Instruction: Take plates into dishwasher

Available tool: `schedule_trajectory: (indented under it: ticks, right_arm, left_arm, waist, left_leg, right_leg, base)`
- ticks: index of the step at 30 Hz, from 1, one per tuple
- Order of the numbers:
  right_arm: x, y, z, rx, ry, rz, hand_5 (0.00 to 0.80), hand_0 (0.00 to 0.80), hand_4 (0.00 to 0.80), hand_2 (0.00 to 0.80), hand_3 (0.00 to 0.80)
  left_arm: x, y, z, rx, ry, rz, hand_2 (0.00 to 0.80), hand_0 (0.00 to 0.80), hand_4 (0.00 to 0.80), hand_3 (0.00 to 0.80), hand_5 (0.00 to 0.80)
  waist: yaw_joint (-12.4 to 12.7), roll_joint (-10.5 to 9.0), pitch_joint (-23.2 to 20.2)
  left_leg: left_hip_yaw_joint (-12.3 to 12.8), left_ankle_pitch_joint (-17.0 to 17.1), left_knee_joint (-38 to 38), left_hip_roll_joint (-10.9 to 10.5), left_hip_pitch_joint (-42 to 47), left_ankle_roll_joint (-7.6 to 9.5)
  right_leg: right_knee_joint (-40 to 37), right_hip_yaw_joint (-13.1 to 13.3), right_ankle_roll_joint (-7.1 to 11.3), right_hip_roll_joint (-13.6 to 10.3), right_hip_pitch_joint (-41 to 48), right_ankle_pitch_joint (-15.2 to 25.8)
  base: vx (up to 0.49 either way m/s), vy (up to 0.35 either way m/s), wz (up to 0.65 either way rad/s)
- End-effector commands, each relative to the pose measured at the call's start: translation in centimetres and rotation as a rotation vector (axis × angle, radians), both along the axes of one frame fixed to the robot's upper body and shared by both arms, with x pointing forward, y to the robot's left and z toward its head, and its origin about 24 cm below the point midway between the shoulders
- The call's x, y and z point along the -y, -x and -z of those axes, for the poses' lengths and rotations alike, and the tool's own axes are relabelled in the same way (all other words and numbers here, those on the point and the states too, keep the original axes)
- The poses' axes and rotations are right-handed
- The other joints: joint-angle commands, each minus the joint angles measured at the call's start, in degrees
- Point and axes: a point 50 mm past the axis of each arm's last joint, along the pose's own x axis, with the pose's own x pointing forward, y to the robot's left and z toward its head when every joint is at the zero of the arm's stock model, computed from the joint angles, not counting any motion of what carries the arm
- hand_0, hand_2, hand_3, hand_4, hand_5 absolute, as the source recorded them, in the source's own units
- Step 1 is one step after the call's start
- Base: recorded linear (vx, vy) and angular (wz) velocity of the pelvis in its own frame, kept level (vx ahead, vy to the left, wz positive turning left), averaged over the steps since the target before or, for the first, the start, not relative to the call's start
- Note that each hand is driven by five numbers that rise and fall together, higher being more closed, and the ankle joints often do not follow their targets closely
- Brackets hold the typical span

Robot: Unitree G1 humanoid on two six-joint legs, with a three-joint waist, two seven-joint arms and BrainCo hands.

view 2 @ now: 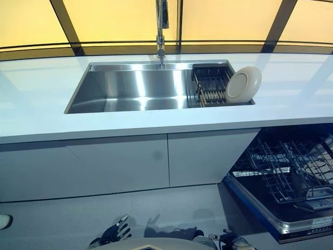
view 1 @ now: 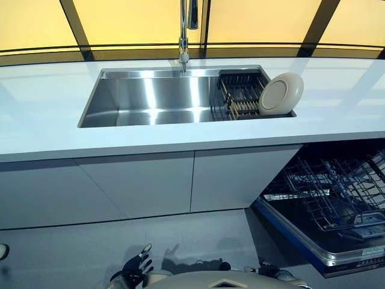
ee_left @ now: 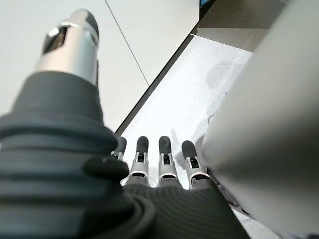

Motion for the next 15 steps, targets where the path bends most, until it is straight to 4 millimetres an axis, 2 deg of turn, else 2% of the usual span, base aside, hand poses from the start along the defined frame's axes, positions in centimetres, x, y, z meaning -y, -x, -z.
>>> schedule_trajectory:
  ticks: [1, 10, 11, 15]
  right_arm:
    - [-0.25, -2.27, -0.27, 0.021, -0.001, -0.054, 0.0, 0.0, 0.0, 0.0, 0.0]
    - [-0.71, -2.54, -0.24, 0.031, -0.011, -0.069, 0.0, 0.0, 0.0, 0.0, 0.0]
    - [-0.72, -2.6, -0.25, 0.033, -0.012, -0.069, 0.0, 0.0, 0.0, 0.0, 0.0]
    - [-1.01, -2.82, -0.25, 0.043, -0.021, -0.07, 0.0, 0.0, 0.0, 0.0, 0.0]
  left_arm:
    - [1.61, -0.86, 0.15, 0.032, 0.059, -0.05, 0.0, 0.0, 0.0, 0.0, 0.0]
    - [1.73, -0.93, 0.17, 0.03, 0.056, -0.049, 0.0, 0.0, 0.0, 0.0, 0.0]
    - [1.73, -0.97, 0.16, 0.031, 0.055, -0.049, 0.0, 0.0, 0.0, 0.0, 0.0]
    - [1.46, -1.08, 0.16, 0.014, 0.033, -0.069, 0.0, 0.0, 0.0, 0.0, 0.0]
  waist:
    - [0.3, -0.2, 1.2]
    - [0.3, -0.39, 1.6]
    - [0.3, -0.57, 1.8]
    - [-0.2, -0.62, 2.1]
  left_leg:
    - [-3.0, 2.0, 0.3, -3.0, -3.0, 2.66]
    - [-3.2, 2.2, 0.4, -2.8, -3.4, 2.58]
    - [-2.5, 3.1, 0.6, -2.8, -4.0, 2.99]
    - [-2.9, 3.2, 1.7, -2.0, -4.4, 2.93]
  right_leg:
    - [0.2, -3.9, 0.6, -0.2, 4.3, -2.7]
    - [0.4, -4.1, 0.34, 0.2, 4.1, -3.0]
    - [0.4, -4.6, -0.18, 0.0, 3.6, -2.2]
    - [3.2, -3.8, -1.14, 0.9, 3.0, -4.0]
  base:
    - [0.0, 0.0, 0.0]
    - [-0.001, -0.026, -0.01]
    - [-0.045, -0.084, -0.02]
    - [0.02, -0.122, -0.02]
